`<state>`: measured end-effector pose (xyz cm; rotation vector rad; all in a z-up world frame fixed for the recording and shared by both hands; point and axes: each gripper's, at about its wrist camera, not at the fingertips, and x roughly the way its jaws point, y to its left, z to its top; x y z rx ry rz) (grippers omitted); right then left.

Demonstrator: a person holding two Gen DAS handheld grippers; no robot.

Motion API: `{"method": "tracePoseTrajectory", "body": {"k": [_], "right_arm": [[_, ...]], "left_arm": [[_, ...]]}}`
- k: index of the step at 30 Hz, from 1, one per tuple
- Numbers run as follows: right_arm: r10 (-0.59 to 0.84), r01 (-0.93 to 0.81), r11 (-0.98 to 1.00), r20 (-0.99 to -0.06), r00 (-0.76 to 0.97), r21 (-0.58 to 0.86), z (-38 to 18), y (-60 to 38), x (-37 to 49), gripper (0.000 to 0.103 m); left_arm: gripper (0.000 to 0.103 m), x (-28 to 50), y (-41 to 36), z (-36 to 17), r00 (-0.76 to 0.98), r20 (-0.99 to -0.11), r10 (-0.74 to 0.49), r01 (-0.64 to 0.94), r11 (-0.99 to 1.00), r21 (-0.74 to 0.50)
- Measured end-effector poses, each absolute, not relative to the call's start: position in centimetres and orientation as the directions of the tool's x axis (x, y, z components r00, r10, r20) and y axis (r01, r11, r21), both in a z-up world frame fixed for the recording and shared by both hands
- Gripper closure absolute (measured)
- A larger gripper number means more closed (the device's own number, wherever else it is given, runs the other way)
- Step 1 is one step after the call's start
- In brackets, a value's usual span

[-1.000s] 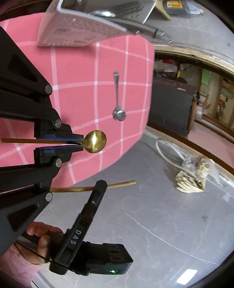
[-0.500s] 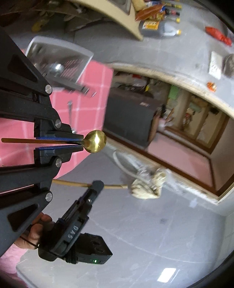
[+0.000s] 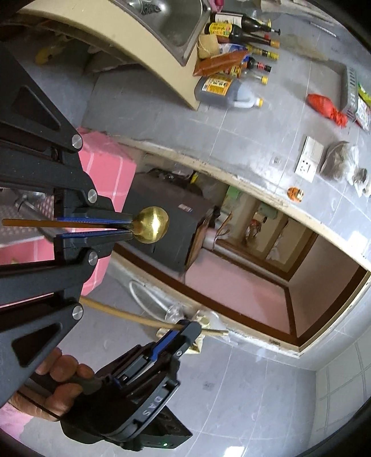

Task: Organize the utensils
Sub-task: 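Open the left tool over the caddy while the right tool releases the chopsticks into it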

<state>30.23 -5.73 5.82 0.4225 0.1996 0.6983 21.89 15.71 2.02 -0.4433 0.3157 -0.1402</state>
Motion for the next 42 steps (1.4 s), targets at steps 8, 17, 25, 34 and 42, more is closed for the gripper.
{"method": "tracePoseTrajectory", "body": {"k": [8,17,25,34,42], "right_arm": [[0.661,-0.563,0.704,-0.109,0.742,0.434,1.8,-4.1,30.8,0.092],[0.690,-0.578,0.697,-0.180,0.701,0.424,-1.2,-4.9,29.7,0.091],[0.711,-0.592,0.689,-0.232,0.664,0.417,-2.2,-6.0,29.0,0.091],[0.721,-0.607,0.689,-0.295,0.626,0.395,-2.6,-6.6,28.2,0.090],[0.710,-0.588,0.700,-0.302,0.637,0.406,-2.1,-8.1,27.5,0.065]], "left_arm": [[0.098,21.0,15.2,0.7,0.948,-0.265,-0.175,0.065,0.925,-0.375],[0.098,19.5,14.0,-0.1,0.938,-0.288,-0.196,0.091,0.936,-0.339],[0.098,18.5,13.6,-0.6,0.920,-0.337,-0.200,0.082,0.939,-0.335],[0.097,17.7,13.8,-1.4,0.887,-0.401,-0.230,0.076,0.928,-0.364],[0.067,16.7,13.9,-1.0,0.890,-0.398,-0.223,0.052,0.916,-0.399]]}}
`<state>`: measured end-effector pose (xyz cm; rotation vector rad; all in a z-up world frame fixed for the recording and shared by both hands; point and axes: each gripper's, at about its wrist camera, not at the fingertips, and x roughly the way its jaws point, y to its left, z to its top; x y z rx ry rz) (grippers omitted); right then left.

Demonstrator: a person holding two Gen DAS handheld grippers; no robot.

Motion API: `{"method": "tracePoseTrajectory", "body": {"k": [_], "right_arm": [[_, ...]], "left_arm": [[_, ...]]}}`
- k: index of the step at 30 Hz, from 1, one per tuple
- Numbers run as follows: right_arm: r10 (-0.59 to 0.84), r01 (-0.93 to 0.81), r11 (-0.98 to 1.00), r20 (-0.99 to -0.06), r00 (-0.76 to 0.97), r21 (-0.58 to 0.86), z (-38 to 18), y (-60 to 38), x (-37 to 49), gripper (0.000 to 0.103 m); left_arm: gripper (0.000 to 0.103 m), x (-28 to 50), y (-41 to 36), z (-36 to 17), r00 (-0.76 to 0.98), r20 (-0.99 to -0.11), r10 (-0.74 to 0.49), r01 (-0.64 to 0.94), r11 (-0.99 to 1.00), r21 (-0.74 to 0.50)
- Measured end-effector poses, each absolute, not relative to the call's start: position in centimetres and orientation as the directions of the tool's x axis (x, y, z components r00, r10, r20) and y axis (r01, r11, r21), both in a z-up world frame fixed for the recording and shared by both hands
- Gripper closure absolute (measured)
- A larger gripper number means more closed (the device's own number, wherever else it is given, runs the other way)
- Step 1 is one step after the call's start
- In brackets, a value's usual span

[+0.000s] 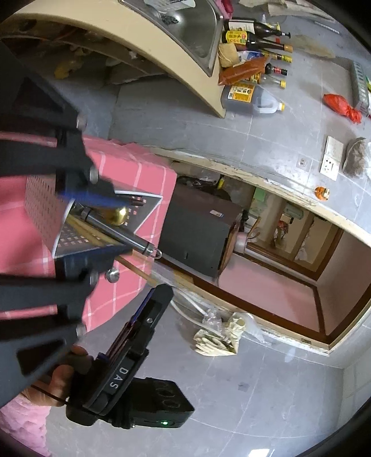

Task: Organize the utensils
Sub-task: 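Open the left tool over the caddy while the right tool releases the chopsticks into it, then withdraw both tools from the caddy back over the silver spoon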

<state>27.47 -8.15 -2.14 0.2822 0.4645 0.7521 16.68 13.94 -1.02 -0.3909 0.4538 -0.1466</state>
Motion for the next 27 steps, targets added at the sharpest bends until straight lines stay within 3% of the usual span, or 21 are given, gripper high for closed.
{"method": "tracePoseTrajectory", "body": {"k": [3,8,12,17,20,27], "right_arm": [[0.677,-0.563,0.729,-0.286,0.679,0.389,-1.5,-9.2,26.7,0.053],[0.589,-0.498,0.798,-0.259,0.766,0.341,-0.1,-11.6,25.3,0.037],[0.495,-0.419,0.857,-0.250,0.832,0.299,1.0,-13.7,24.4,0.015],[0.382,-0.327,0.914,-0.239,0.893,0.240,1.9,-16.6,23.1,0.008],[0.331,-0.284,0.935,-0.233,0.914,0.212,2.4,-18.1,22.6,0.001],[0.243,-0.200,0.961,-0.239,0.940,0.190,2.9,-21.9,21.9,0.001]], "left_arm": [[0.060,16.5,13.8,-0.5,0.901,-0.382,-0.208,0.043,0.916,-0.398],[0.034,16.7,12.8,0.6,0.916,-0.367,-0.163,0.028,0.937,-0.348],[0.017,17.0,11.6,1.5,0.926,-0.358,-0.116,0.006,0.956,-0.295],[0.001,17.3,9.3,2.5,0.942,-0.328,-0.074,-0.003,0.973,-0.229],[0.001,17.7,8.0,2.9,0.945,-0.318,-0.077,0.010,0.978,-0.207],[0.001,18.9,4.5,3.6,0.946,-0.302,-0.118,0.070,0.984,-0.164]]}}
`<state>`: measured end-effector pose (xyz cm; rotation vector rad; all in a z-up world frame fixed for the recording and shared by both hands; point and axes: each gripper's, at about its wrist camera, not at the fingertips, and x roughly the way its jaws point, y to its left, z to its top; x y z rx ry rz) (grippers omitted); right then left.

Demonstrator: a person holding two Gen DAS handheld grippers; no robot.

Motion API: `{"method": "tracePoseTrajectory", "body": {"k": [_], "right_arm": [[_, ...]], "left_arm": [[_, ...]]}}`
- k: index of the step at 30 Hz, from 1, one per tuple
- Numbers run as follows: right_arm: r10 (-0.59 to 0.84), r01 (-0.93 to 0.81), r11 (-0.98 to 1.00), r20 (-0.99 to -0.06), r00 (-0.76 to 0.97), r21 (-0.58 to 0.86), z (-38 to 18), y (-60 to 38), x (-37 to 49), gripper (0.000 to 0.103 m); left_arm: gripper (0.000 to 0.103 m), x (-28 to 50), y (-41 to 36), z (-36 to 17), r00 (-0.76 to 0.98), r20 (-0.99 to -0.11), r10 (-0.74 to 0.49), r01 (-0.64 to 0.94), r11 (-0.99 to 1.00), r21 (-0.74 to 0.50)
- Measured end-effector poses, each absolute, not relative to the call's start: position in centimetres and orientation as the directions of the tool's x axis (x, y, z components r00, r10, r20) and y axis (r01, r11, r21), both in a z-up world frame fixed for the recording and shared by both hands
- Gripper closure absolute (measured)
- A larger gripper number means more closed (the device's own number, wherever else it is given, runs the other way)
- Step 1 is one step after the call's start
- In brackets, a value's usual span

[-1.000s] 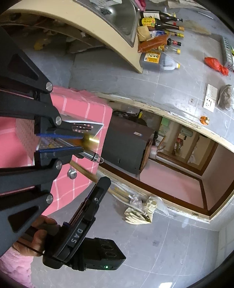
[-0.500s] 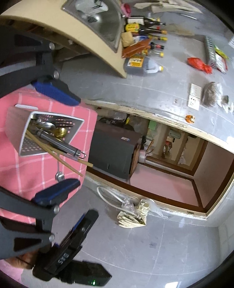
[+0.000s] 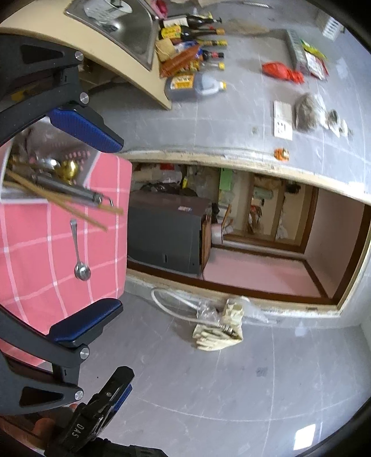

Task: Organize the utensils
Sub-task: 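Withdraw both tools from the caddy back over the silver spoon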

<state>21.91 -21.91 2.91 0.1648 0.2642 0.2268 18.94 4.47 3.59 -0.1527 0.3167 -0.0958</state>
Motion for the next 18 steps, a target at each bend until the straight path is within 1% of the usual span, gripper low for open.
{"method": "tracePoseTrajectory", "body": {"k": [11,18], "right_arm": [[0.152,-0.105,0.978,-0.270,0.951,0.182,2.0,-27.1,22.5,0.001],[0.119,-0.068,0.983,-0.317,0.941,0.169,0.2,-29.9,24.1,0.001]], "left_arm": [[0.001,21.6,-0.8,3.5,0.930,-0.307,-0.203,0.170,0.977,-0.133],[0.001,23.9,-3.7,2.0,0.911,-0.340,-0.231,0.198,0.972,-0.130]]}}
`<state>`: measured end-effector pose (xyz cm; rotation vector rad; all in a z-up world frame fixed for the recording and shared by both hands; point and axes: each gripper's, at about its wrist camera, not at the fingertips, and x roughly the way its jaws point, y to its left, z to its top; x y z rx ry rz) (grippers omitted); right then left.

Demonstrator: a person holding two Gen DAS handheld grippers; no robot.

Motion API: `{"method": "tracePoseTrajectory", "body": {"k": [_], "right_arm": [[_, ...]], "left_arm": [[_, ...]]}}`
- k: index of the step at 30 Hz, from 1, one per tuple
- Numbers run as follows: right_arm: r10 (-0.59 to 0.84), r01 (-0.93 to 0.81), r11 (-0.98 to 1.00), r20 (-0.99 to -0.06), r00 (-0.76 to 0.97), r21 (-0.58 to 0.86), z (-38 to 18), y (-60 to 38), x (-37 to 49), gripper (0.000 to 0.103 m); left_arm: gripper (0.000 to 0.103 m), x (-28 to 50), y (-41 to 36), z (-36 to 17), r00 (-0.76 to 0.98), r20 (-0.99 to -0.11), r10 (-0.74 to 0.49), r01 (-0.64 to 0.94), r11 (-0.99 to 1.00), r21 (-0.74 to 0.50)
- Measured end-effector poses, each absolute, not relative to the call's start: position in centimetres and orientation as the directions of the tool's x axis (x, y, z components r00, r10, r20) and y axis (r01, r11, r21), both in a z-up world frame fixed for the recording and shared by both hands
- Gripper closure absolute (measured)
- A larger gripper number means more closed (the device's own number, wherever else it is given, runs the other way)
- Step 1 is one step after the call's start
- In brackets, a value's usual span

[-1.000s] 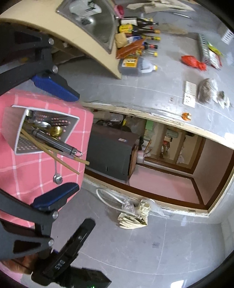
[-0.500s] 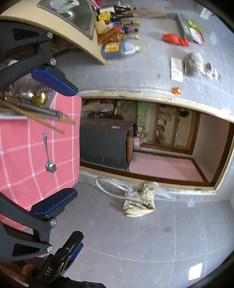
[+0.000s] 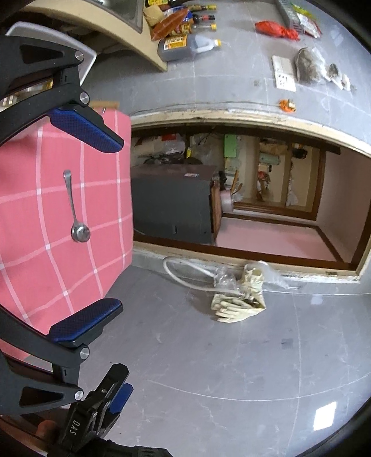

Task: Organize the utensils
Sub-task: 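Withdraw both tools from the caddy back over the silver spoon, then lower the right tool and grasp the silver spoon by its bowl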

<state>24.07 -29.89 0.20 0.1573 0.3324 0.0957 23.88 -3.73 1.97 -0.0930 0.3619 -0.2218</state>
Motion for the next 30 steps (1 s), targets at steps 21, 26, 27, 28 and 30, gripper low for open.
{"method": "tracePoseTrajectory", "body": {"k": [21,26,27,28,30], "right_arm": [[0.259,-0.094,0.945,-0.544,0.798,0.313,-12.0,-34.0,34.2,0.009],[0.346,-0.140,0.920,-0.593,0.728,0.365,-14.5,-32.2,37.7,0.031],[0.368,-0.153,0.913,-0.603,0.708,0.377,-15.1,-31.6,38.6,0.038],[0.387,-0.165,0.907,-0.611,0.691,0.388,-15.6,-31.1,39.3,0.040],[0.417,-0.183,0.897,-0.630,0.655,0.403,-16.5,-29.8,40.7,0.046]], "left_arm": [[0.001,33.2,-6.2,-8.2,0.798,-0.588,-0.133,0.042,0.985,-0.166],[0.001,35.0,-5.3,-10.5,0.769,-0.636,-0.065,-0.046,0.986,-0.157],[0.001,35.3,-5.1,-10.9,0.763,-0.644,-0.051,-0.062,0.986,-0.152],[0.001,35.7,-4.9,-11.1,0.758,-0.651,-0.041,-0.074,0.986,-0.148],[0.001,36.4,-4.4,-11.9,0.740,-0.673,-0.009,-0.113,0.984,-0.138]]}}
